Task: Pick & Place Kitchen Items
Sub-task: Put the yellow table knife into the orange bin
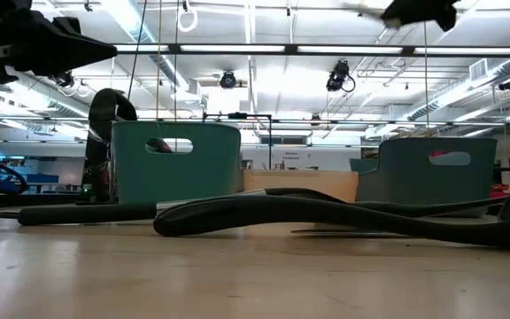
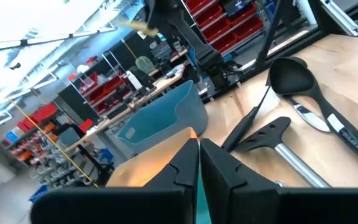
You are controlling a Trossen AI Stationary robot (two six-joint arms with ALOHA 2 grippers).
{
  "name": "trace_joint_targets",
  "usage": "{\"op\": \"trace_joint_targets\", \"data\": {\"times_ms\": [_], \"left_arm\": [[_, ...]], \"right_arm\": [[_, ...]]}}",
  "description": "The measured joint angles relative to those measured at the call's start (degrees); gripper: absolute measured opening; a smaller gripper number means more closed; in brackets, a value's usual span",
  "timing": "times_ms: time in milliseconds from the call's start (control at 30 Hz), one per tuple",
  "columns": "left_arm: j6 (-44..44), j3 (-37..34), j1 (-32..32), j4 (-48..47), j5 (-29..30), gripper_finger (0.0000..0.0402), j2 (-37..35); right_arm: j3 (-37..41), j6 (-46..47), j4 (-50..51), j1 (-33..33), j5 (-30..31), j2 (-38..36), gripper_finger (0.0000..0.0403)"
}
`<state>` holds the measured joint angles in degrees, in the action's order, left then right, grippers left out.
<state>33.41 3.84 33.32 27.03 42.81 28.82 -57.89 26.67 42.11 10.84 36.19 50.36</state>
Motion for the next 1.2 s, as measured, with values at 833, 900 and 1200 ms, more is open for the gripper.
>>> {"op": "trace_joint_targets", "data": {"times_ms": [833,900,1200], "left_arm": [[-2.53,0.0,0.0,-0.15,-0.37,0.0007,0.0],[-2.47,0.0,0.0,-0.15,-0.37,0.0007,0.0],[-2.34,0.0,0.0,-0.15,-0.33,0.0016,0.0]], "right_arm": [[-27.62,-3.13,16.29,-32.93,-33.27,57.23,0.0084],[-27.62,-2.62,13.29,-32.93,-33.27,57.41,0.0084],[-27.05,1.94,9.05,-32.32,-33.14,57.61,0.0084]]}}
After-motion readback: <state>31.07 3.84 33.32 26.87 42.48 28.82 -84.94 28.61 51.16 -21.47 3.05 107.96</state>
